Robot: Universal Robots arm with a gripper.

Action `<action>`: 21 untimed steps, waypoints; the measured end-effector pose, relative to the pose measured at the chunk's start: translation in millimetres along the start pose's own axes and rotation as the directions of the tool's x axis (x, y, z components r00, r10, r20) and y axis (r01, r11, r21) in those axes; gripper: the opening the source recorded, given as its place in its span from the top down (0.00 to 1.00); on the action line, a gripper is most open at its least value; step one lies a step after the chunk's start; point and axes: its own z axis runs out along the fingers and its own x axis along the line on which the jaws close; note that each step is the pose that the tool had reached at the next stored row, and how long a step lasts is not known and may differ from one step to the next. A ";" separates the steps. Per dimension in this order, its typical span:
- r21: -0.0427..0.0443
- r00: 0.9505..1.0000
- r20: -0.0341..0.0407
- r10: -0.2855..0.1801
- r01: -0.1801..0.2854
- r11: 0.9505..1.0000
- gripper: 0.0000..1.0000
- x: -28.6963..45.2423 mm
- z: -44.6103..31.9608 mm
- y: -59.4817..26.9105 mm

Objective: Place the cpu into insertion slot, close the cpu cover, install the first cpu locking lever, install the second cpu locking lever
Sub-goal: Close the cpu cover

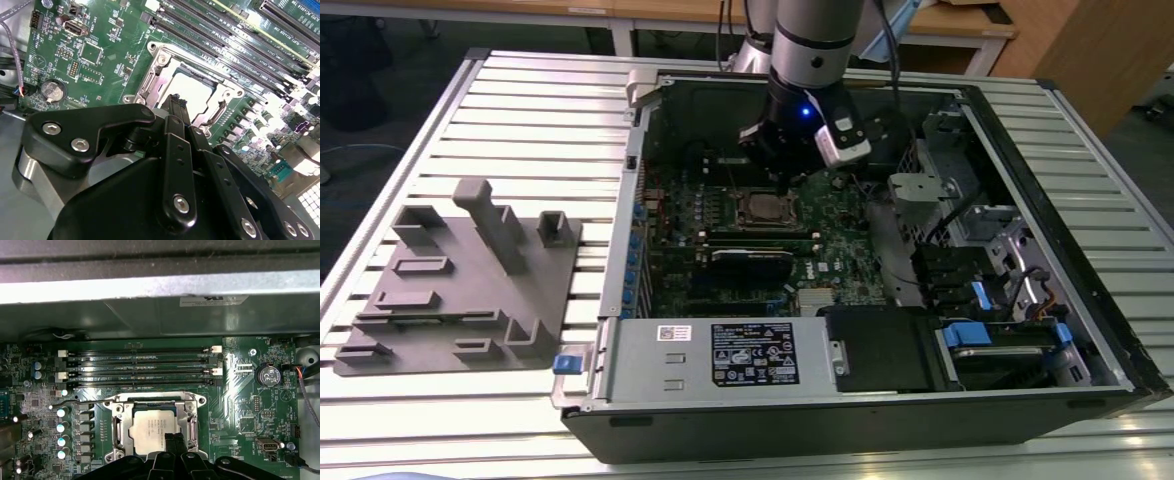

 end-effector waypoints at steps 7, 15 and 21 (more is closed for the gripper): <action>0.000 1.000 0.000 0.000 0.000 1.000 0.89 0.1 0.6 -0.1; 0.000 1.000 0.000 0.000 0.000 1.000 0.89 0.4 0.7 -0.5; 0.000 1.000 0.000 0.000 0.000 1.000 0.89 3.2 1.9 -0.6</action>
